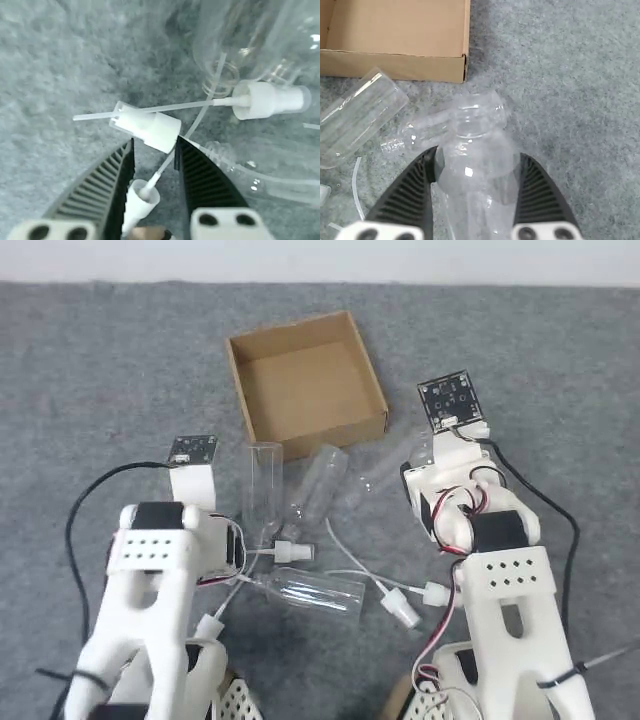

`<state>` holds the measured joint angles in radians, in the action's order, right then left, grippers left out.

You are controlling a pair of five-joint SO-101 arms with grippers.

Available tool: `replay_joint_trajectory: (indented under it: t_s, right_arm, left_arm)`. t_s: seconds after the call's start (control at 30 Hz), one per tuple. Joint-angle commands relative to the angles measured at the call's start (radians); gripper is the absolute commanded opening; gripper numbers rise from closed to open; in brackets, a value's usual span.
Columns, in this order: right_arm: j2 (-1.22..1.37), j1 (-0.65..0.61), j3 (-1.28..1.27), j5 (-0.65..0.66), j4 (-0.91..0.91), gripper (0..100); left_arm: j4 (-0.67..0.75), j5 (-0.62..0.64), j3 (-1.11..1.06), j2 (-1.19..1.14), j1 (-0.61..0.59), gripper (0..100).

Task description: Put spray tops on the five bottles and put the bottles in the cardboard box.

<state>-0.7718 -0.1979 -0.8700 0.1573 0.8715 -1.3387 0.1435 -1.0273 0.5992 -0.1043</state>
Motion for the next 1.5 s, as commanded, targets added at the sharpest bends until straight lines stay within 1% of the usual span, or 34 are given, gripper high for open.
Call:
replay_joint_trajectory:
  t_s: [0.0, 0.17, 0.43, 0.73, 0.87, 1.03, 1.17, 1.27, 1.33, 1.47]
  right_arm:
    - [-0.039, 0.018, 0.011, 0.0, -0.022, 3.1]
    - [-0.039, 0.018, 0.011, 0.0, -0.022, 3.1]
    - [-0.039, 0.018, 0.011, 0.002, -0.022, 3.1]
    - [-0.039, 0.018, 0.011, 0.002, -0.022, 3.1]
    - [-0.039, 0.018, 0.011, 0.002, -0.022, 3.1]
    - [-0.039, 0.018, 0.011, 0.002, -0.022, 3.1]
    - [-0.039, 0.018, 0.011, 0.002, -0.022, 3.1]
    - [-0.039, 0.018, 0.011, 0.002, -0.022, 3.1]
    - [-0.039, 0.018, 0.011, 0.002, -0.022, 3.1]
    - [-0.039, 0.018, 0.011, 0.002, -0.022, 3.1]
  left_arm:
    - [0.035, 0.077, 0.064, -0.071, 0.015, 12]
    - [0.083, 0.16, 0.061, -0.117, 0.015, 12]
    - [0.173, 0.23, 0.059, -0.18, 0.012, 12]
    - [0.284, 0.232, 0.059, -0.342, 0.008, 12]
    - [0.298, 0.23, 0.065, -0.391, 0.009, 12]
    - [0.296, 0.23, 0.067, -0.371, 0.006, 12]
    - [0.292, 0.226, 0.067, -0.299, 0.005, 12]
    - [0.236, 0.221, 0.068, -0.207, 0.011, 12]
    - [0.192, 0.18, 0.068, -0.127, 0.014, 12]
    - [0.127, -0.011, 0.061, 0.028, 0.006, 12]
